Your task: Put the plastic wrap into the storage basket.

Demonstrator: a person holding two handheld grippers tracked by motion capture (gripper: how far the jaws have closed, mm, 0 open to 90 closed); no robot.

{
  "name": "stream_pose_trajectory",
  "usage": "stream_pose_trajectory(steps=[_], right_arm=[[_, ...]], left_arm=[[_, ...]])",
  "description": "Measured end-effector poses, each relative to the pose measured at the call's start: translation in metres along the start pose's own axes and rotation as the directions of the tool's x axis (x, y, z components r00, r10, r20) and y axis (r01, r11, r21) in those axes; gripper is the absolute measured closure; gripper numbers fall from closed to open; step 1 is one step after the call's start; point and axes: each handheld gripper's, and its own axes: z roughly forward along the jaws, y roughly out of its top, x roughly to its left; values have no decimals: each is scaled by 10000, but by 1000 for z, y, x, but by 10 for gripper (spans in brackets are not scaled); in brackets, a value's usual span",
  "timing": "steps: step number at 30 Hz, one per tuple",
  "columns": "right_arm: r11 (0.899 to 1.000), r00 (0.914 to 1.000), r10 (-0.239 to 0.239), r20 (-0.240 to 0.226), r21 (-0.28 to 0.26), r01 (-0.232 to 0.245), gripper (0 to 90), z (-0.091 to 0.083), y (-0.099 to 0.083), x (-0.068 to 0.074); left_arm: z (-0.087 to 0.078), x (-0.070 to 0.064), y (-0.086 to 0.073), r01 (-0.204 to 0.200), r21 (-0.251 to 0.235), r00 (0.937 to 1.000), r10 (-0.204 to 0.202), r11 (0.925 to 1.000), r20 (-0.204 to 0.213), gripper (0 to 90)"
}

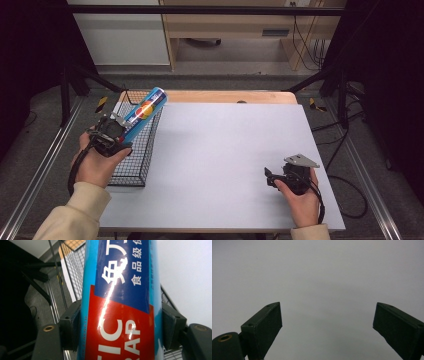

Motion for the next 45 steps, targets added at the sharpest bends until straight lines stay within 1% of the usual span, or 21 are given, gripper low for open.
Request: stream_pose_trajectory(steps=[4,5,7,9,10,18,22,24,25,26,27,28,31,33,34,36,41,45], right_arm=[[10000,10000,-9,-31,58,9,89,0,0,-1],[10000,10000,-9,-31,58,9,89,0,0,-1],[10000,10000,3,-45,64,-2,90,0,0,0],[9999,10000,24,-90,106,-23,90,1,0,0],[10000,10000,-10,-69,96,10,90,1,-1,0],[9999,9999,-4,-105,165,5,91,1,-1,0],[9998,9999,-6,-148,197,9,91,2,-1,0],[9998,9998,-1,-180,207,5,91,2,-1,0],[9998,9998,-1,-180,207,5,91,2,-1,0],[9998,9998,2,-190,214,2,91,2,-1,0],[9998,9998,-5,-195,216,9,91,2,-1,0],[9998,9998,-3,-202,220,8,91,2,-1,0],[9997,9998,-3,-196,233,8,91,2,-1,1],[9997,9998,11,-201,234,-6,91,2,-1,1],[9997,9998,18,-190,244,-14,91,2,-2,1],[9997,9997,5,-237,256,1,91,3,-2,1],[9995,9996,4,-286,328,5,91,4,-1,2],[9995,9996,0,-275,303,8,92,4,-2,1]], left_arm=[[3,3,-6,175,161,9998,-176,9997,105,317],[4,5,-9,293,216,9994,-297,9993,167,317],[4,7,-11,353,228,9992,-357,9991,154,317],[3,9,-15,500,329,9987,-504,9982,122,317],[3,10,-16,506,368,9987,-509,9980,68,318],[6,13,-20,647,764,9978,-657,9950,102,318],[10,14,-20,681,1079,9972,-710,9918,240,318],[13,13,-20,697,1225,9970,-734,9900,260,318],[13,13,-20,697,1225,9970,-734,9900,260,318],[14,14,-20,663,1346,9972,-701,9887,240,318],[14,14,-20,663,1346,9972,-701,9887,240,318],[17,14,-19,801,1399,9963,-837,9869,204,318],[20,15,-20,872,1602,9954,-925,9832,256,318],[22,15,-20,797,1788,9959,-860,9806,276,318],[23,14,-19,823,1768,9959,-877,9808,230,318],[23,13,-19,677,1900,9969,-743,9794,276,318],[26,11,-17,718,1992,9967,-778,9773,226,318],[32,11,-15,683,2288,9972,-732,9711,130,318]])
